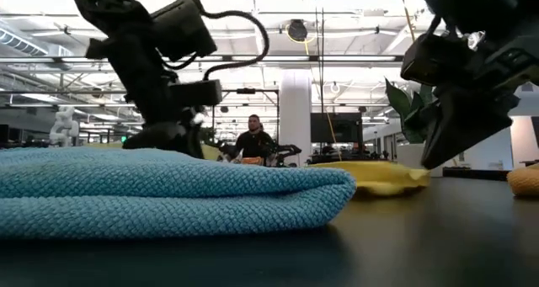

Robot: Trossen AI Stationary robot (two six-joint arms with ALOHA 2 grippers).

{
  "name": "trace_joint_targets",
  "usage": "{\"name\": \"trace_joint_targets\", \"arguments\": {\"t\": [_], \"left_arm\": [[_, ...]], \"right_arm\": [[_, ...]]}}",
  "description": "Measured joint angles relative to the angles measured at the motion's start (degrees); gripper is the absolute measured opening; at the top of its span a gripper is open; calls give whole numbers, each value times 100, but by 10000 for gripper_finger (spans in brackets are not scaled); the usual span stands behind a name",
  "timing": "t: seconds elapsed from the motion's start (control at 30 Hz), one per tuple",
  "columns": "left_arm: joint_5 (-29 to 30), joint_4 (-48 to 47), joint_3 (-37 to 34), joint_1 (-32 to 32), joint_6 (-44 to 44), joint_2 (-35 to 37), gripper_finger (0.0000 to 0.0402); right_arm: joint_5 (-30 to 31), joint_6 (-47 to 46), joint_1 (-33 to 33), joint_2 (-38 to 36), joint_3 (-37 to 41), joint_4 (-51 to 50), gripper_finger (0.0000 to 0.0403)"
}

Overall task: Fold microfiber towels
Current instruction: Fold the yellow microfiber cloth

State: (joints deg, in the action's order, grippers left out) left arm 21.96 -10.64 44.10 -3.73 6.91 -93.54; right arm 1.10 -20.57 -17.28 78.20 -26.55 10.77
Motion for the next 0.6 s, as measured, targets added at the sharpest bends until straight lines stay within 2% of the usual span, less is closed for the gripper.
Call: {"name": "trace_joint_targets", "arguments": {"t": [0.1, 0.2, 0.27, 0.43, 0.6], "left_arm": [[371, 81, 21, 1, -5, 292, 115], [341, 362, 7, 0, -52, 449, 115], [88, 688, 11, -17, -108, 524, 115], [-1156, 1985, 17, -136, -14, 291, 115], [-1340, 2941, 17, -326, 167, -271, 115]], "right_arm": [[-17, 178, 9, 348, 0, 653, 3], [-18, 354, 6, 558, -2, 1081, 1], [0, 370, 6, 539, -8, 1239, 1], [15, 346, -5, 334, -22, 1107, 0], [22, 553, -173, 611, -11, 1228, 0]]}}
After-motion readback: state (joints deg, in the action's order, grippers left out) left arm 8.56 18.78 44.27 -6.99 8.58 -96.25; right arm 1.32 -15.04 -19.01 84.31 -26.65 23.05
